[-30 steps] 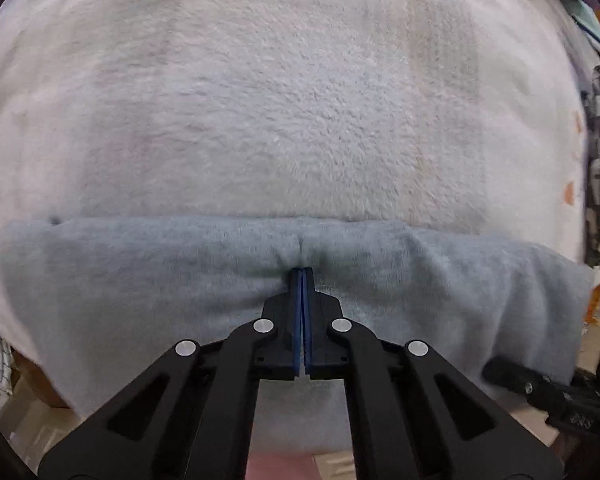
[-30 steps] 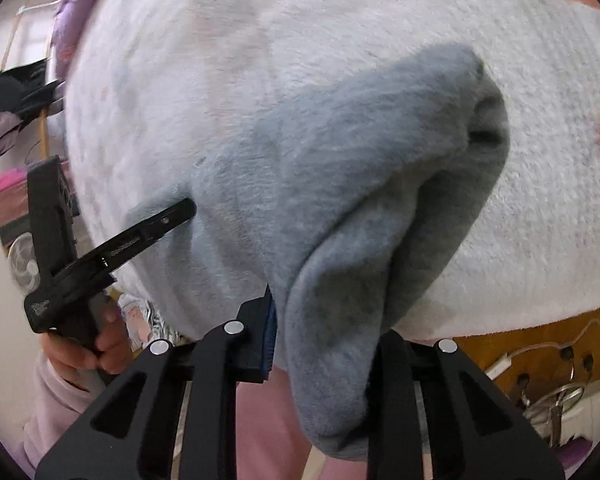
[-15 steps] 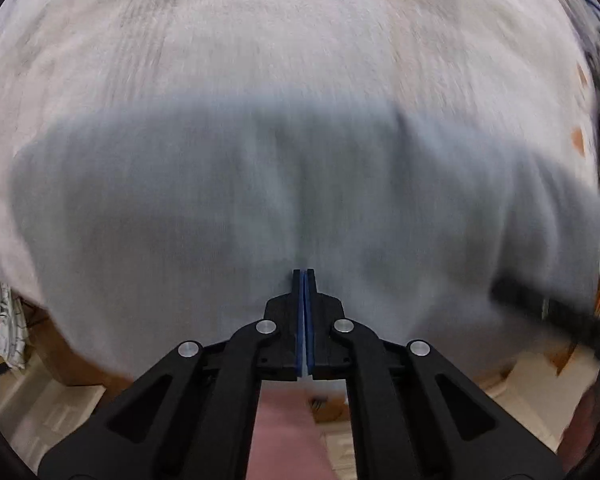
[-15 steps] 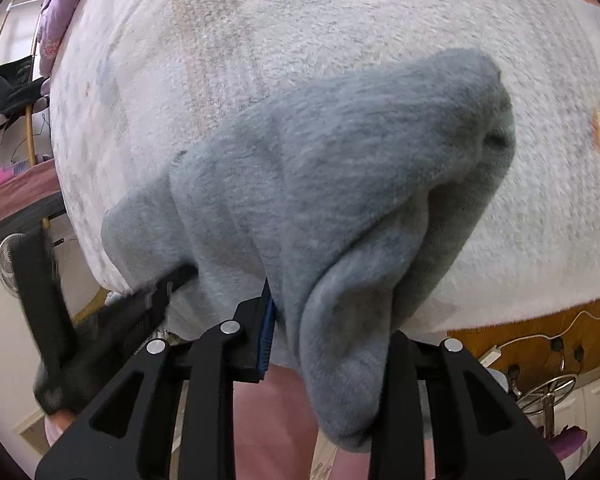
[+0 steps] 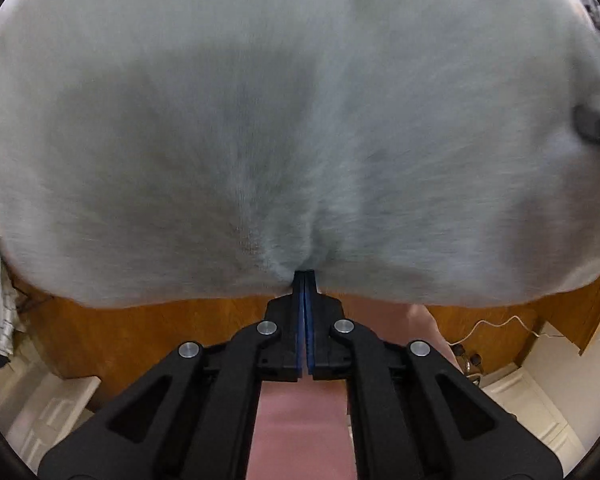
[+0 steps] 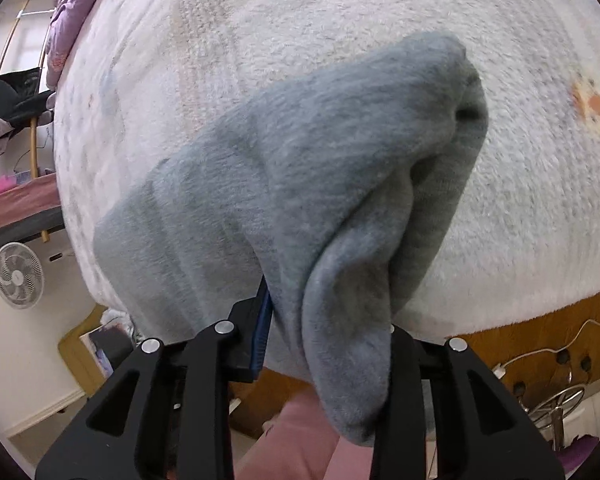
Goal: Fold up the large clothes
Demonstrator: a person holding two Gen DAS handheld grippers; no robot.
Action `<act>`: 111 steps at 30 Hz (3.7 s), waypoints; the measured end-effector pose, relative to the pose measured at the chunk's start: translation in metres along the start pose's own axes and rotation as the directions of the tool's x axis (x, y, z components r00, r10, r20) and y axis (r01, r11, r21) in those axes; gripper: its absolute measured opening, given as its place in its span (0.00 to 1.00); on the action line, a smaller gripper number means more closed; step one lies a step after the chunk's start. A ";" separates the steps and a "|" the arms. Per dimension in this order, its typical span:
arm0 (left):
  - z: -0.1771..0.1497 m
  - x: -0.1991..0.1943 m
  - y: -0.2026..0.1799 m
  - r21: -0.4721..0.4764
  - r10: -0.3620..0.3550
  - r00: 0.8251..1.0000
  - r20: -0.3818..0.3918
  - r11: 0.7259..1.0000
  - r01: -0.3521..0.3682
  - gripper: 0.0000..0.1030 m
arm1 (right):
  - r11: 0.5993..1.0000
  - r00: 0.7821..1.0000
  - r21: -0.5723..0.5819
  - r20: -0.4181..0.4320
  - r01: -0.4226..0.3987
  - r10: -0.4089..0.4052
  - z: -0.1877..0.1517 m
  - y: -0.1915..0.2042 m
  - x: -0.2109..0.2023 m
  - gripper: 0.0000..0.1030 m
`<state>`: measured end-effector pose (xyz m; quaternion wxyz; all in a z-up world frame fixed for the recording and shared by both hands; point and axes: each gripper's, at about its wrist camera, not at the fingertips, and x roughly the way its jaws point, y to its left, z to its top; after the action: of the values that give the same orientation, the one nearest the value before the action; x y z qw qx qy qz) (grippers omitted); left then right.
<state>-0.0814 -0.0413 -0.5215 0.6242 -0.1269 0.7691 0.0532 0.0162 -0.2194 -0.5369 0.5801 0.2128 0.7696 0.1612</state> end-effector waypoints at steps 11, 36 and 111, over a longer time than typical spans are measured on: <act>0.018 -0.129 -0.001 0.055 -0.113 0.945 0.308 0.993 0.101 0.01 | 0.997 0.996 0.067 0.091 -0.033 0.027 -0.007 -0.008 -0.011 0.25; 0.089 -0.071 0.028 -0.037 -0.159 0.962 0.220 0.985 0.171 0.02 | 0.973 0.993 -0.212 -0.088 -0.095 0.078 0.009 0.133 -0.044 0.15; 0.106 -0.170 0.208 -0.148 0.044 0.972 0.229 0.989 -0.010 0.14 | 0.988 0.995 -0.149 -0.097 -0.030 0.016 0.029 0.205 0.050 0.19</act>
<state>-0.0036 0.2063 -0.3945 0.6978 -0.1546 0.6868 0.1321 0.0613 -0.0178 -0.4846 0.5549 0.1696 0.7797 0.2353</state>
